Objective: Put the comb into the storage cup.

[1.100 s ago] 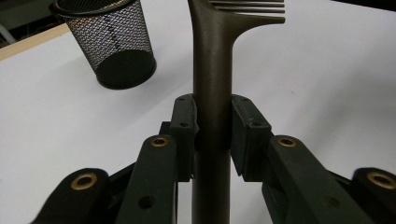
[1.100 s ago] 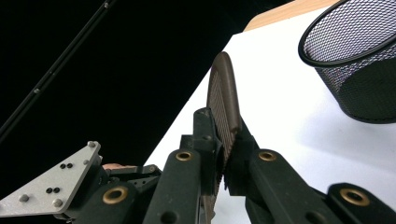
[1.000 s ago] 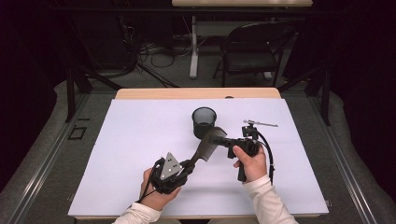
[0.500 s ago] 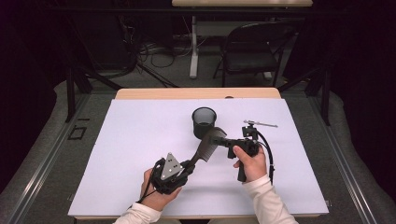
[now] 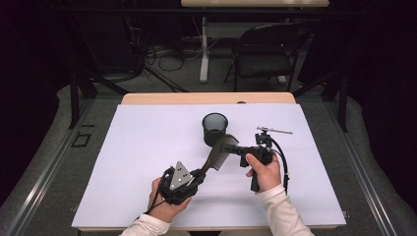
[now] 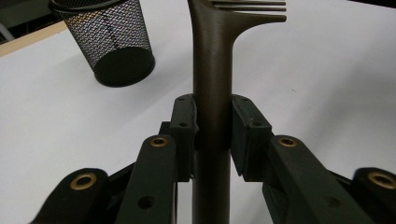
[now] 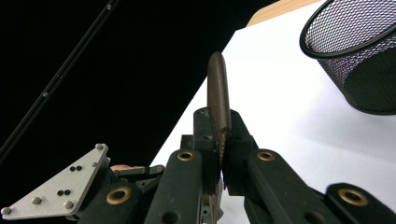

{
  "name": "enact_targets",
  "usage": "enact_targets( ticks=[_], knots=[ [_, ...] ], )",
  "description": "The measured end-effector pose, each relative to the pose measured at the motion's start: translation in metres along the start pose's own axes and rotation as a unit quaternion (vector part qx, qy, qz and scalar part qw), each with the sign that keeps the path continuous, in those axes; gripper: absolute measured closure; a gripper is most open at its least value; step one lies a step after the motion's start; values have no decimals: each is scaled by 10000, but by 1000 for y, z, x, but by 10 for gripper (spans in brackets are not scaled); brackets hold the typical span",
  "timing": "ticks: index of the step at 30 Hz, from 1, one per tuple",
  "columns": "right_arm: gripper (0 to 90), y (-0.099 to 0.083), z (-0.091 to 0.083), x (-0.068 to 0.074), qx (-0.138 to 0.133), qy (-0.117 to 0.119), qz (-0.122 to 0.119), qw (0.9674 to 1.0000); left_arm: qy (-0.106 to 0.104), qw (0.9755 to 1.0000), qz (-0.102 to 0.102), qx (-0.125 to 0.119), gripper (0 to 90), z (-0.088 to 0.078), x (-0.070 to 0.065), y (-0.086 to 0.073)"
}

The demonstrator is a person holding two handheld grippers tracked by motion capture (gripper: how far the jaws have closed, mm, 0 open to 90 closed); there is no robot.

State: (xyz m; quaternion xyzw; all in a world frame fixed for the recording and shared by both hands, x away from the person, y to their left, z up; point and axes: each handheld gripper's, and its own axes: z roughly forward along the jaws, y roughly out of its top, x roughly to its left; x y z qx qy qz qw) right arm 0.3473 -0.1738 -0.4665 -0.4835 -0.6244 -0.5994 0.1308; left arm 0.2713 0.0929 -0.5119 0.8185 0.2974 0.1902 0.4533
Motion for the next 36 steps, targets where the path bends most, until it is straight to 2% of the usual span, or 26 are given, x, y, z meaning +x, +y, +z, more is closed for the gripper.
enact_targets(
  ticks=[19,27,34,36],
  knots=[
    [870,1,-2,-1,2,44,42,10000,46,10000,47,-52,717,-1,-1,0],
    [870,1,-2,-2,-7,119,121,9999,51,10000,43,-44,690,0,0,0],
    [870,2,-4,-3,-62,143,157,9998,24,10000,-15,-65,646,1,1,-1],
    [870,3,-6,-4,-74,146,163,9997,-6,10000,-38,-78,610,1,1,-1]
  ],
)
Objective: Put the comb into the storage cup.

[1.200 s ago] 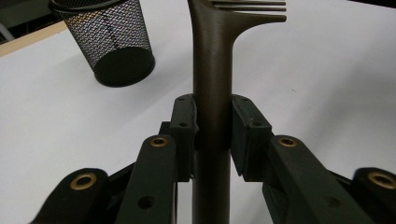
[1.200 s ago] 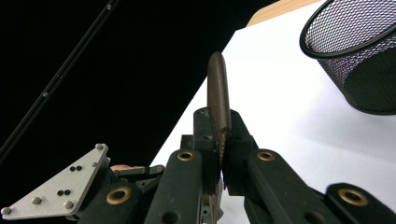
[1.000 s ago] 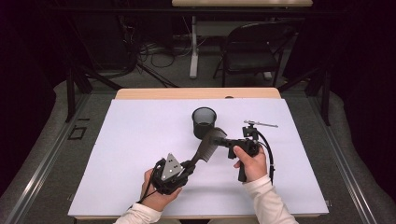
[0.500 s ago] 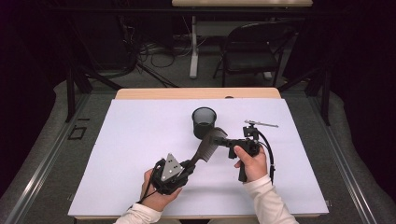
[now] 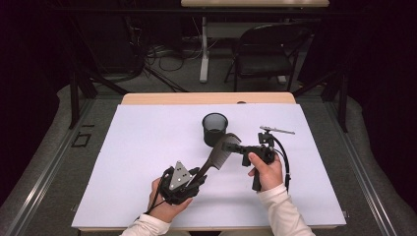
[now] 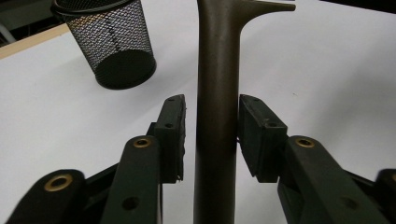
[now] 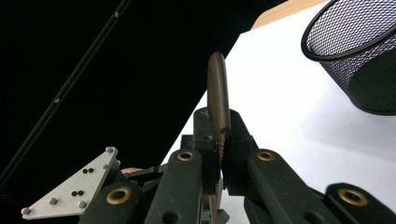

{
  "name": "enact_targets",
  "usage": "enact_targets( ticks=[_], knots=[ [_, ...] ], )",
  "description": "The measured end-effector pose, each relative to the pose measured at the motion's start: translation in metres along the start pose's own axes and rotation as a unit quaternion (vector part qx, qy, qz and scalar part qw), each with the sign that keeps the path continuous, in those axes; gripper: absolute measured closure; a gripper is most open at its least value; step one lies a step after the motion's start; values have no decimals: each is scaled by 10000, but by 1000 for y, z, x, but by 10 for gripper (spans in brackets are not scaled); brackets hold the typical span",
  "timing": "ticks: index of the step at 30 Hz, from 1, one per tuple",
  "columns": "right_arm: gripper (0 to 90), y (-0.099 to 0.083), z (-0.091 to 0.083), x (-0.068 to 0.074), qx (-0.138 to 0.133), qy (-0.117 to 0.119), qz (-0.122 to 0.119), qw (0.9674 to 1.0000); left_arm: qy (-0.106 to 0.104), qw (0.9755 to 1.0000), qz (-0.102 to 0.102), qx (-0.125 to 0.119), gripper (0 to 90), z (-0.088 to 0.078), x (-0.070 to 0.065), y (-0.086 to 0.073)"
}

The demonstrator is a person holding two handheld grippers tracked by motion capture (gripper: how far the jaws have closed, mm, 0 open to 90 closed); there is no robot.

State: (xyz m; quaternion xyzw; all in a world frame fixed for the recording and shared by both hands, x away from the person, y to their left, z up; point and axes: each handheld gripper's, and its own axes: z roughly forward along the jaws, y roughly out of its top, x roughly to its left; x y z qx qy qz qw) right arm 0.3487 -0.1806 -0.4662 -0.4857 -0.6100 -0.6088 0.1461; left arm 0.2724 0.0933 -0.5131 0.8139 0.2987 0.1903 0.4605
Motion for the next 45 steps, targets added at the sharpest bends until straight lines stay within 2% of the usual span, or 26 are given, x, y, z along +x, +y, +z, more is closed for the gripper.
enact_targets(
  ticks=[6,13,20,24,34,37,45],
  knots=[
    [870,1,-2,-1,-44,-11,4,10000,-55,10000,-34,-34,561,1,1,0],
    [870,3,-7,-3,-107,-43,18,9999,-94,9998,-177,-94,485,0,4,1],
    [870,6,-15,-9,-211,-144,40,9997,-145,9995,-200,-202,419,-1,8,3],
    [870,7,-17,-10,-259,-172,24,9995,-216,9991,-284,-214,405,-1,11,4],
    [870,10,-25,-12,-373,-235,6,9990,-193,9983,-449,-321,388,-5,21,7],
    [870,12,-28,-12,-414,-271,-20,9988,-198,9981,-472,-333,381,-5,25,7],
    [870,15,-38,-16,-553,-323,-16,9979,-284,9962,-729,-388,381,-7,43,9]
  ],
)
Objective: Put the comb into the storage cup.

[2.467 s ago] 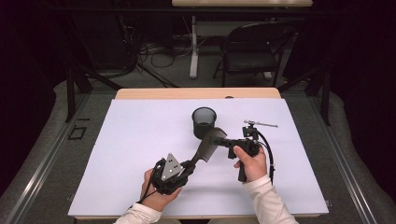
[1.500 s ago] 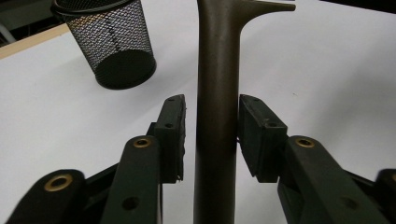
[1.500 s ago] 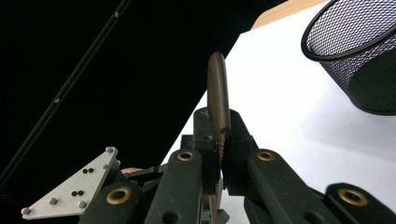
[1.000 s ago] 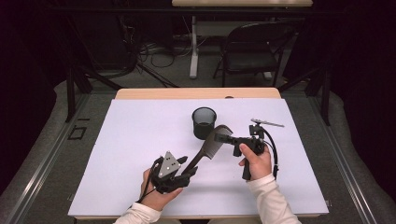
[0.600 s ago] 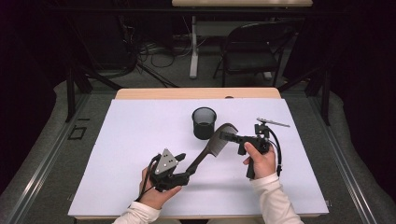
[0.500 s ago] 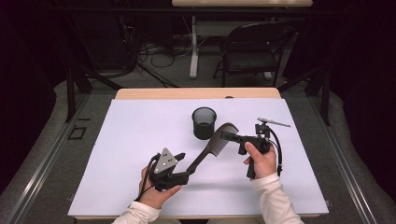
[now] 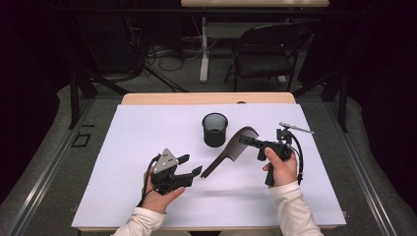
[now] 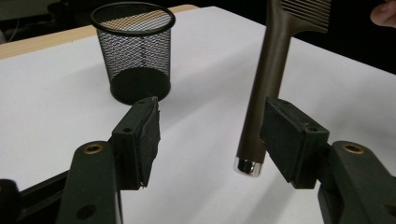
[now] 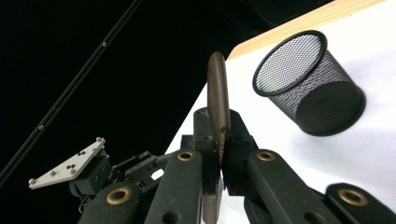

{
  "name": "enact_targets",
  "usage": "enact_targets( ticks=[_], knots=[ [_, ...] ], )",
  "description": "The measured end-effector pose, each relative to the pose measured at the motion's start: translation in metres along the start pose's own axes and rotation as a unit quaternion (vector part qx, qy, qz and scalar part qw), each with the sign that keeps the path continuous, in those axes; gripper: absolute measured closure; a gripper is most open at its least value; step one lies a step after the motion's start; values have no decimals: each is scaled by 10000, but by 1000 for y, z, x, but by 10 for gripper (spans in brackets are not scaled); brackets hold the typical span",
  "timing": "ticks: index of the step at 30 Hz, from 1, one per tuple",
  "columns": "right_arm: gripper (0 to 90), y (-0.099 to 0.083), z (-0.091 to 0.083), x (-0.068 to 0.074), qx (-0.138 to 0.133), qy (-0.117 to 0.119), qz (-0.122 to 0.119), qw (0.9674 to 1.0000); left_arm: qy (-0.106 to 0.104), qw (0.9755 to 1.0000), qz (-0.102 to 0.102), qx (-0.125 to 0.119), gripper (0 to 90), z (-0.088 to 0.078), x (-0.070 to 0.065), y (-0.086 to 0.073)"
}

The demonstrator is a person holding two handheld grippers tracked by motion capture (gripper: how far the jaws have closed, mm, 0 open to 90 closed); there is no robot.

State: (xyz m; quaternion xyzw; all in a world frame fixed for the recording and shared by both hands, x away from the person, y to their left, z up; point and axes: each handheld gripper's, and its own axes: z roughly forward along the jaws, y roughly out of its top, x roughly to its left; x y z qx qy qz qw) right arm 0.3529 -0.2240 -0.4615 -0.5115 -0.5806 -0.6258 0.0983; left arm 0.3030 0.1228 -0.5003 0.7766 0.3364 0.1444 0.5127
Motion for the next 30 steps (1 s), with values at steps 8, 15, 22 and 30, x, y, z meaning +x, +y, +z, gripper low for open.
enact_targets(
  ticks=[8,15,22,30],
  knots=[
    [870,5,-10,-2,-266,-55,-1,9996,65,9998,-123,-108,331,-6,14,1],
    [870,8,-17,-4,-399,-139,-35,9991,119,9994,-309,-109,252,-9,24,1],
    [870,10,-21,-4,-410,-205,-72,9989,121,9992,-375,-100,197,-9,28,1],
    [870,9,-18,-3,-402,-278,-102,9988,188,9984,-538,-64,197,-11,31,2]
  ],
)
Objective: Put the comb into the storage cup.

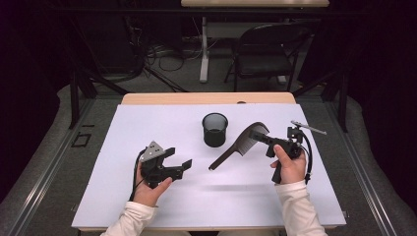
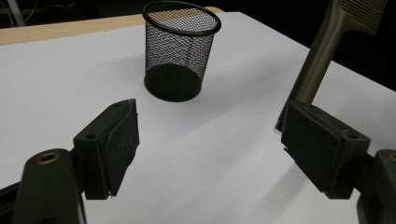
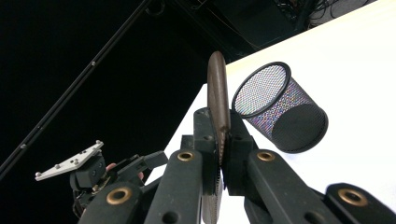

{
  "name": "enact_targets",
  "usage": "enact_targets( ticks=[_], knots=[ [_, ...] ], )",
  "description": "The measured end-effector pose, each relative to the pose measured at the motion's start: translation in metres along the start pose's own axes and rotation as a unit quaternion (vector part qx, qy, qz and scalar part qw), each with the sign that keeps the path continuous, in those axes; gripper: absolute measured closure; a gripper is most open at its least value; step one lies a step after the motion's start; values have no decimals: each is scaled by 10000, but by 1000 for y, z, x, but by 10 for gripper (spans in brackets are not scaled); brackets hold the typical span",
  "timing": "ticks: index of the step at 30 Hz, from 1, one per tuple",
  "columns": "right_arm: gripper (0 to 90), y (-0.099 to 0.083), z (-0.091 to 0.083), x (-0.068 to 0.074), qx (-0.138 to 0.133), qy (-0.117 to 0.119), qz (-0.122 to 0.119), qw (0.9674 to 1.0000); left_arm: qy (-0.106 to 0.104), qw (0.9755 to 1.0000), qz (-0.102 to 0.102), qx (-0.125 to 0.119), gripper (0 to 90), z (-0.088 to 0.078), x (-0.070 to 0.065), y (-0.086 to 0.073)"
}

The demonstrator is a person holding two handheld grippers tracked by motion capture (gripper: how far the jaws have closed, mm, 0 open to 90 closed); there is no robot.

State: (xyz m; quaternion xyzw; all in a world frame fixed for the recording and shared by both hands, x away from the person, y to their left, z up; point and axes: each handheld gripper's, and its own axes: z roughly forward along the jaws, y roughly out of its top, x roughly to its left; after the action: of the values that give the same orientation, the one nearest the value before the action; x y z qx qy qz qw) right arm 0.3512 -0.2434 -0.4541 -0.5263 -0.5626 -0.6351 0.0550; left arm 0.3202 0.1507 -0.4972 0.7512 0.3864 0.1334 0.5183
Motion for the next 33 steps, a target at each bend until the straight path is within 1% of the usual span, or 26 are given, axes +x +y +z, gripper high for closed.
enact_targets(
  ticks=[2,4,6,7,8,10,11,13,17,19,20,22,25,28,33],
  knots=[
    [870,1,1,1,15,-37,-22,10000,-41,10000,-13,38,192,-1,2,1],
    [870,3,2,2,9,-88,-75,9999,-78,10000,-47,27,163,-2,3,1],
    [870,5,4,4,-23,-109,-112,9999,-10,10000,-56,45,161,-4,5,1],
    [870,7,3,4,32,-144,-138,9998,-6,10000,-85,39,161,-4,6,1],
    [870,7,5,5,-16,-147,-141,9998,-19,9999,-123,39,161,-5,8,2],
    [870,10,5,6,99,-239,-187,9995,9,9999,-146,43,161,-6,9,2],
    [870,12,6,7,57,-247,-191,9995,1,9999,-155,47,160,-6,10,2],
    [870,15,6,9,141,-286,-216,9993,3,9998,-170,59,157,-7,11,3],
    [870,22,7,13,176,-344,-272,9989,-16,9998,-195,66,153,-7,12,3],
    [870,24,8,14,187,-387,-289,9987,-23,9997,-206,90,127,-7,13,2],
    [870,26,8,15,262,-431,-338,9982,-74,9997,-216,106,99,-7,14,2],
    [870,28,8,17,306,-521,-409,9973,-141,9996,-195,124,55,-6,14,2],
    [869,31,10,20,351,-605,-469,9964,-173,9996,-187,121,52,-7,14,2],
    [870,35,12,22,415,-683,-543,9953,-129,9997,-173,130,50,-6,14,2],
    [870,40,17,27,493,-767,-656,9937,-124,9997,-142,148,48,-6,14,2]
  ],
)
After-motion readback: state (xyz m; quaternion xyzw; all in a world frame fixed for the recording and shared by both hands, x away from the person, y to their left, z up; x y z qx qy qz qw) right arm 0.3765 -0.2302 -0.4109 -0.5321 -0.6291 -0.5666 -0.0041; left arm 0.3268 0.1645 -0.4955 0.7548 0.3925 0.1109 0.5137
